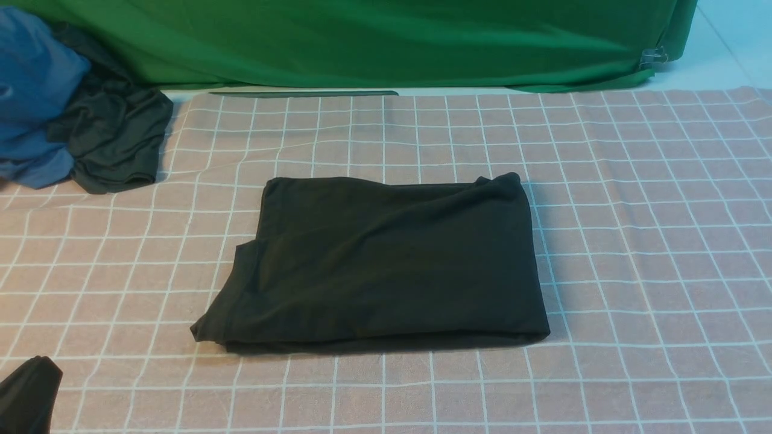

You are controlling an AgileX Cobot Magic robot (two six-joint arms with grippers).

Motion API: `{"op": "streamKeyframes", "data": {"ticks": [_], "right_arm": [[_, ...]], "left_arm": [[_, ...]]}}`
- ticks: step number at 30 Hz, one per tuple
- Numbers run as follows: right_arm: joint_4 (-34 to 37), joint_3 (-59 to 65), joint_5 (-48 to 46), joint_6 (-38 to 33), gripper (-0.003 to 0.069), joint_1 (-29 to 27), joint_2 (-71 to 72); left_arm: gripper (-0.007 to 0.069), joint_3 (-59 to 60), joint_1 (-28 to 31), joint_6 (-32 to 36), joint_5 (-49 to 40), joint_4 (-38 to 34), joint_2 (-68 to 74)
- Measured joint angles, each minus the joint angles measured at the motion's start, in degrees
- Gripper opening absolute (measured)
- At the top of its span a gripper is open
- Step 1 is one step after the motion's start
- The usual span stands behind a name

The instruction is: Fold a long-sleeved shirt over a pink coffee tablecloth.

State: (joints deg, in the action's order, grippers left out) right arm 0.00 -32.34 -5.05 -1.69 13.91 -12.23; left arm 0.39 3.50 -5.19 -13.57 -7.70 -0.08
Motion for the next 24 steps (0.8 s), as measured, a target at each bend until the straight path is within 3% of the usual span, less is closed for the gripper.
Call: {"op": "streamKeyframes", "data": {"ticks": [5,12,20,24], "right_arm": [[0.0,0.0,0.0,-0.2,0.0216,0.0,0.1],[0.0,2.3,-2.0,-6.4,0.0233,-2.4,1.6],[0.0,22.4,-2.2,-9.3,0.0237,-12.5,2.8],[0.0,31.7,-3.5,-8.8,0.0237,-14.8,7.8]], "left_arm": [[0.0029,0.0,0.0,0.0,0.0,0.0,0.0],[0.0029,0.0,0.0,0.0,0.0,0.0,0.0],[0.0029,0.0,0.0,0.0,0.0,0.0,0.0],[0.0029,0.0,0.0,0.0,0.0,0.0,0.0]]}}
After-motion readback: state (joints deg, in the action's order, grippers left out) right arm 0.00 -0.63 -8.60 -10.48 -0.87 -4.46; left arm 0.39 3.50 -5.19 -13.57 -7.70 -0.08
